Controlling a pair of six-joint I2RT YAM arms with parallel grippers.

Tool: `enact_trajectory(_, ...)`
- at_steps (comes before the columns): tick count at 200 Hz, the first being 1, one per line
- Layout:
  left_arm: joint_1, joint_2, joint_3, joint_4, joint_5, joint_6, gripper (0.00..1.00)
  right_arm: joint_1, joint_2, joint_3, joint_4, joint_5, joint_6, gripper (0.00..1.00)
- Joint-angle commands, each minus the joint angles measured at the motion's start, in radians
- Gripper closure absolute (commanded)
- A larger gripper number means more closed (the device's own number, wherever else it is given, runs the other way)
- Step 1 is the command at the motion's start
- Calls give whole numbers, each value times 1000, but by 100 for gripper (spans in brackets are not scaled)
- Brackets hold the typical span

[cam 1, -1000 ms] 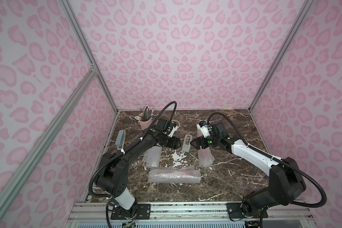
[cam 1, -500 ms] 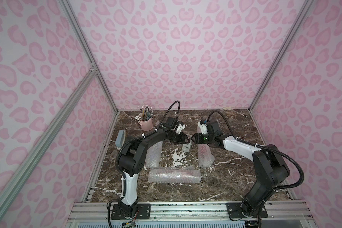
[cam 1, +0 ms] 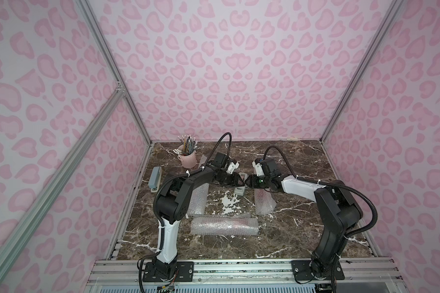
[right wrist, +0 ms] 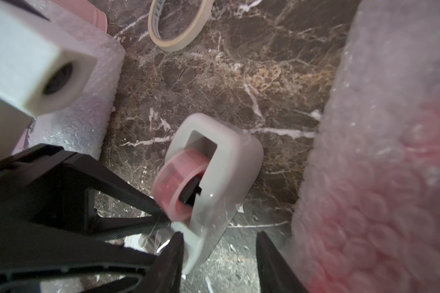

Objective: Wrap wine bottles in bubble wrap
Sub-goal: Tear off the tape using the Tape Cutter.

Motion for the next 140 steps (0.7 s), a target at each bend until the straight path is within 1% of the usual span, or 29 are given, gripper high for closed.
enact_trajectory(1, -3, 21, 4, -9, -3, -4, 60, 5, 17, 7, 7, 30, -2, 52)
enact_trajectory(16, -3, 34, 9, -8, 4, -5, 64, 8, 30, 11, 5, 38, -6, 53)
enact_trajectory(25, -3, 39, 10, -9, 3, -5, 64, 7, 36, 11, 3, 41, -7, 56)
enact_trajectory(36, -3, 41, 8, -13, 1, 0, 64, 9, 38, 13, 1, 46, -8, 57)
enact_trajectory(39, -3, 41, 7, -14, 0, 1, 68, 10, 38, 13, 0, 48, -8, 57)
enact_trajectory(55, -2, 42, 5, -20, 1, 6, 73, 10, 45, 18, -7, 64, -12, 58)
enact_trajectory(89, 6, 40, 7, -43, 0, 23, 75, 11, 66, 21, -6, 65, -13, 60)
enact_trajectory(99, 6, 38, 10, -44, 6, 24, 77, 13, 72, 22, -5, 70, -13, 62)
enact_trajectory(140, 8, 36, 20, -55, 35, 33, 92, 17, 80, 35, -26, 98, -23, 63)
